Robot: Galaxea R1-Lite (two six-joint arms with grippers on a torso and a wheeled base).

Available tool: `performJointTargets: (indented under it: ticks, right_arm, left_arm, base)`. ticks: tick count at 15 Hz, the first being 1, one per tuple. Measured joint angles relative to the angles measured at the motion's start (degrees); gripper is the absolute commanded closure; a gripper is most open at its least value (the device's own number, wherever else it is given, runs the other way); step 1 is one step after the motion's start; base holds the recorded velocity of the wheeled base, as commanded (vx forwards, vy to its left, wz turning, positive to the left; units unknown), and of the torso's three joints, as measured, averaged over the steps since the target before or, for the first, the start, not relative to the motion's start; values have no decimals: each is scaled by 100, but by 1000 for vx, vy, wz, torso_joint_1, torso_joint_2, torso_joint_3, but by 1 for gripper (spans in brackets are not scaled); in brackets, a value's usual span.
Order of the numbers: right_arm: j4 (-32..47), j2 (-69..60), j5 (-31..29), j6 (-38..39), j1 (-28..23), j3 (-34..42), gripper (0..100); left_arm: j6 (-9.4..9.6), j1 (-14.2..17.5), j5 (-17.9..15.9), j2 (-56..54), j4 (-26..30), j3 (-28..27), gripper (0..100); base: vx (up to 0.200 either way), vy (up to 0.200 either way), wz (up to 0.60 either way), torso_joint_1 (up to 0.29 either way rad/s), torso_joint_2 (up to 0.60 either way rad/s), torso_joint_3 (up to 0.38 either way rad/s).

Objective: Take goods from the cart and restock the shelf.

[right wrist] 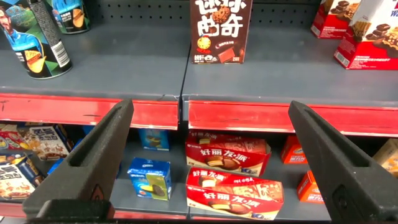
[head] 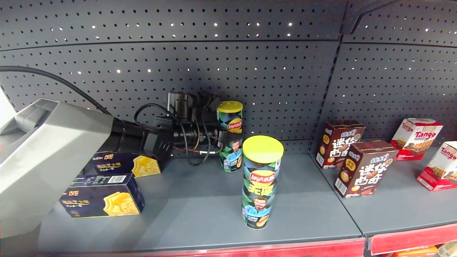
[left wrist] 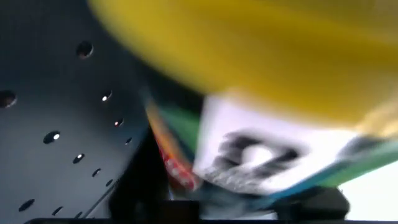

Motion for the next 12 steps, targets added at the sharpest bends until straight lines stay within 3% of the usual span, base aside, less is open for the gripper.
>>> performJointTargets:
  ticks: [5, 12]
  right_arm:
    - [1, 0, 0, 2, 0, 0, 0]
    - [0, 0, 0, 2, 0, 0, 0]
  left_arm:
    - [216, 44, 13, -152, -20, 411, 0]
    - [219, -6, 16, -466, -55, 880, 0]
  base:
    - [0, 0, 0, 0, 0, 0]
    - [0, 0, 0, 0, 0, 0]
